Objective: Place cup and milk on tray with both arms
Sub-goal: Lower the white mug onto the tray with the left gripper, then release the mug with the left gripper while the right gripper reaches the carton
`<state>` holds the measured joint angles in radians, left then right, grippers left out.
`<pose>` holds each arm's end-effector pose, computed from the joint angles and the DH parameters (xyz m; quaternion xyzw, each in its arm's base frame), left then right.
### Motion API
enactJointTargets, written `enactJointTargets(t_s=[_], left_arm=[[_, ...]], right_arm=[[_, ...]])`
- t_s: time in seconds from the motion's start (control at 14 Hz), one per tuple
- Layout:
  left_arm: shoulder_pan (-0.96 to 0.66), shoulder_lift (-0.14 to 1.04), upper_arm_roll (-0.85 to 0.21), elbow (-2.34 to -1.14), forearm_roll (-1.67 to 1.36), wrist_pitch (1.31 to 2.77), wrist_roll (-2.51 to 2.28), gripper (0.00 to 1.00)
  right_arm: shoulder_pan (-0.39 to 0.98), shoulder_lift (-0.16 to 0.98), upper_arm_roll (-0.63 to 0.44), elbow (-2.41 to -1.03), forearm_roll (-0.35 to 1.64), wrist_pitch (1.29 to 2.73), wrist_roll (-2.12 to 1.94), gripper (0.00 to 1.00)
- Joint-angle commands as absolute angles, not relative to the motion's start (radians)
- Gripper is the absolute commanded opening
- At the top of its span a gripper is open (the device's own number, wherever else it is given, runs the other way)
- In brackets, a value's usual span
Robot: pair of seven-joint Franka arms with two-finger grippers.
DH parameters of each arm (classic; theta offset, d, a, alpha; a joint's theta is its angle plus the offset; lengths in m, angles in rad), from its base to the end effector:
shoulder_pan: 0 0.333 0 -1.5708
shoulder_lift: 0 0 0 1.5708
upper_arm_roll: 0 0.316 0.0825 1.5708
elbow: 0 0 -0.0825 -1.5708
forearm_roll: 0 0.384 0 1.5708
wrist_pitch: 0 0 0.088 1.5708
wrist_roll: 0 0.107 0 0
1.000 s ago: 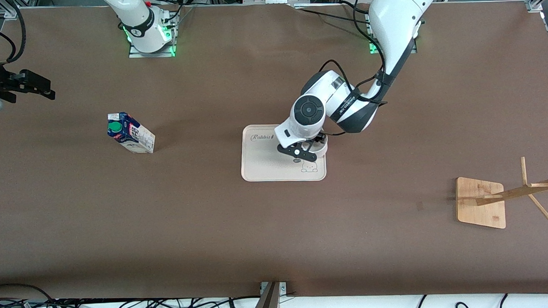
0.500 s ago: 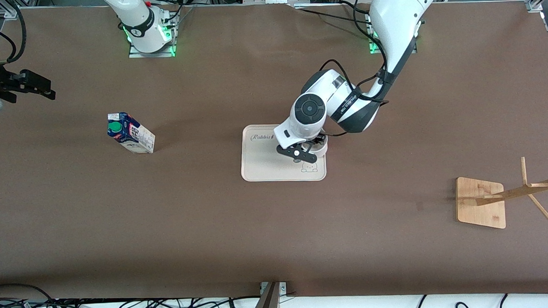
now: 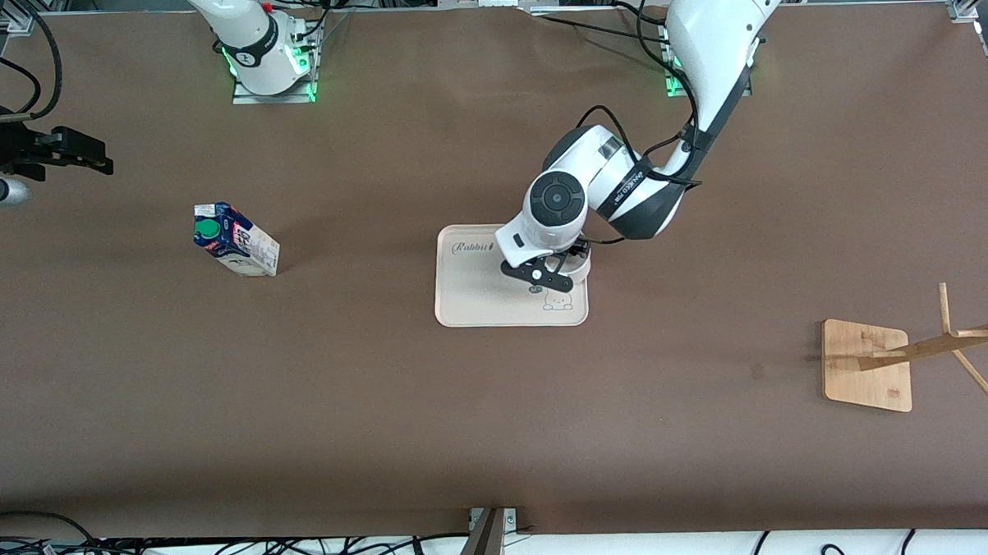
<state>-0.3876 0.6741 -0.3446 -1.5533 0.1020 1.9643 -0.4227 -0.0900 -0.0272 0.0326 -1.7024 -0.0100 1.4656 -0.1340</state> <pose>0.5274 -0.4233 0.2536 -0.9796 0.1546 0.1284 0.0062 0.5273 -0.0313 0.5702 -0.9938 -0.0380 0.1047 0.0046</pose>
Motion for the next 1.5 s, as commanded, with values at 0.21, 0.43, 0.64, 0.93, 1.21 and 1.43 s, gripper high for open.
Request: enactJointTargets(t_s=[0.21,0.43,0.64,0.93,1.21,1.43], left_arm=[[-0.397,0.678,-0.354,-1.557,0.132,1.916,-0.416,1.0],[-0.393,0.666,-0.354,-1.548,0.123,1.908,-0.423,1.0],[-0.37,0.586,-0.35,-1.54,0.121,1.839,-0.417,1.0],[-0.367,0.53,-0.345,-1.503,0.12,1.79,-0.417,1.0],[-0.281,0.398,-0.351,-1.5,0.118,1.663,-0.417,1.0],[-0.22,0.315,-0.344,-1.433,0.123,1.574,-0.42,1.0]], right_arm=[[-0.057,-0.023,0.04,-1.66,0.0,1.436,-0.13,1.0],[-0.058,-0.023,0.038,-1.658,-0.005,1.44,-0.138,1.0],[-0.057,-0.017,0.038,-1.646,-0.015,1.43,-0.14,1.0],[-0.057,0.006,0.038,-1.626,-0.011,1.428,-0.143,1.0],[-0.025,0.069,0.04,-1.641,-0.012,1.428,-0.153,1.0],[-0.011,0.123,0.04,-1.736,-0.008,1.564,-0.135,1.0]])
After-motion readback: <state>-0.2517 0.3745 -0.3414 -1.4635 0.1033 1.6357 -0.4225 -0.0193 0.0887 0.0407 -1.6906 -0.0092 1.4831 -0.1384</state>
